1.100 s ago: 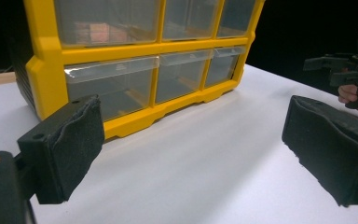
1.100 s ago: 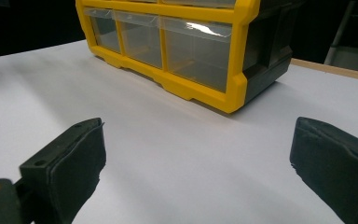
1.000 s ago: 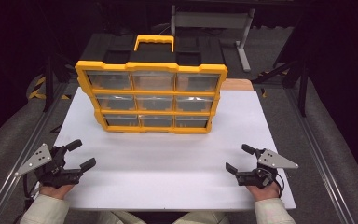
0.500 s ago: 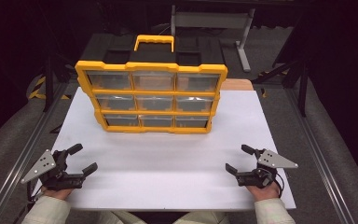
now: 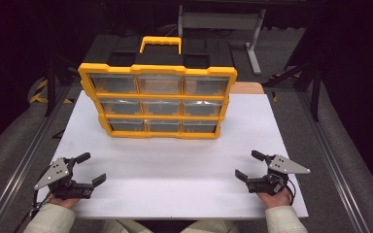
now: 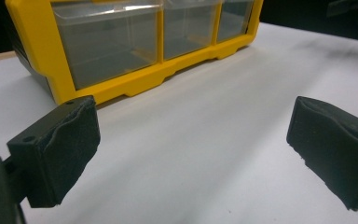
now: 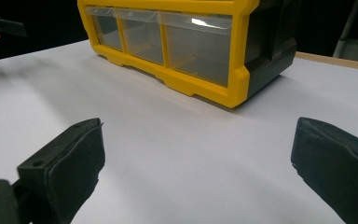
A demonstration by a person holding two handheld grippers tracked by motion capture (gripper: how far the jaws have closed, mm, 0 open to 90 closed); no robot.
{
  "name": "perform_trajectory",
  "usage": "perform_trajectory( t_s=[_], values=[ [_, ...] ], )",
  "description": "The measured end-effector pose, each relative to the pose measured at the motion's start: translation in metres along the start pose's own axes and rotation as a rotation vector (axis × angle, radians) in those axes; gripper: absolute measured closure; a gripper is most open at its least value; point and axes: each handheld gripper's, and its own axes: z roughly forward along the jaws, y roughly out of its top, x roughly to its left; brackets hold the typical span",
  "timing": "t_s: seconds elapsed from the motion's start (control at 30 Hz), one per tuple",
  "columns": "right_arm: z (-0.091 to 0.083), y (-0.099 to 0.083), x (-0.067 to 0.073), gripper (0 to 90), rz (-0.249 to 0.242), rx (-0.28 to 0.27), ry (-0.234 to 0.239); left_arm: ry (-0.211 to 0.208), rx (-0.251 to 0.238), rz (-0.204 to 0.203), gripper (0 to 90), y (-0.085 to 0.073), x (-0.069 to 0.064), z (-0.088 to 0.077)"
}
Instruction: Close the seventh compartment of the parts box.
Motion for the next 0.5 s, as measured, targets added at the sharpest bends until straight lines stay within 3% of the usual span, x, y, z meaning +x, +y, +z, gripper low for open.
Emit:
perform_trajectory(
  t_s=[0.17, 0.5],
  values=[
    [0.0012, -0.0003, 0.0002, 3.5, 0.002, 0.005, 0.005, 0.005, 0.014, -0.047, 2.1, -0.0005, 0.0039, 0.0015],
    [0.0012, -0.0002, 0.0005, 3.5, 0.000, 0.006, 0.004, -0.022, -0.014, -0.075, 2.1, 0.0009, 0.0055, -0.0008]
  ],
)
